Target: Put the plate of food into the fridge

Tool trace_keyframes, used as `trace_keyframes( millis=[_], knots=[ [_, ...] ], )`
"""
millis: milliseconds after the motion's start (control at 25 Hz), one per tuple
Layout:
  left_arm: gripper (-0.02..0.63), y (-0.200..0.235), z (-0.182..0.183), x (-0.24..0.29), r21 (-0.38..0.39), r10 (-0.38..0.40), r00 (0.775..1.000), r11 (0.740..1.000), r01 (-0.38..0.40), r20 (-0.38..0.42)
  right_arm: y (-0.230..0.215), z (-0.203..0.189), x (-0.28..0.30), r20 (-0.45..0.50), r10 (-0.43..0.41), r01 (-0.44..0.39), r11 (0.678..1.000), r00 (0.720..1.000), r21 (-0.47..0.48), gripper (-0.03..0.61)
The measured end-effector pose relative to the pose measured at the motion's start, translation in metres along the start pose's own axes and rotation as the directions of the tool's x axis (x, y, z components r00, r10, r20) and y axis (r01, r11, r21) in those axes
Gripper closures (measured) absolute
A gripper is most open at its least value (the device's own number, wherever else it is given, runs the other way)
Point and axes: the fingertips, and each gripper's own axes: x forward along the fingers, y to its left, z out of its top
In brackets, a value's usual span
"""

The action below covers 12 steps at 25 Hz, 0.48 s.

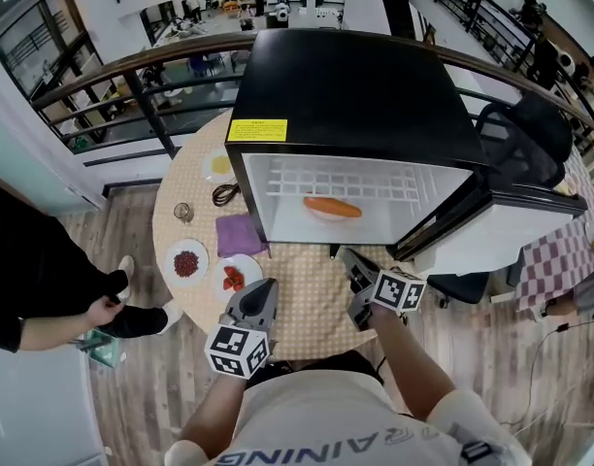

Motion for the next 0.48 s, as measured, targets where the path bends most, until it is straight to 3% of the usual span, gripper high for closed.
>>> trace_keyframes(
  millis=[160,480],
  knots=[
    [0.606,-0.01,0.012,0.005,0.027,-0.03,0.999,0.999,0.03,0.022,0.021,0.01,-0.034,0.077,-0.006,0.017,0.99,0.997,-0.136,0.558],
    [0.606,-0.026,0.04,0.006,0.077,-0.061,0.996,0.995,0.055,0.072,0.068,0.037,-0.087,0.193,-0.025,0.096,0.924,0.981,-0.37,0.559]
  ],
)
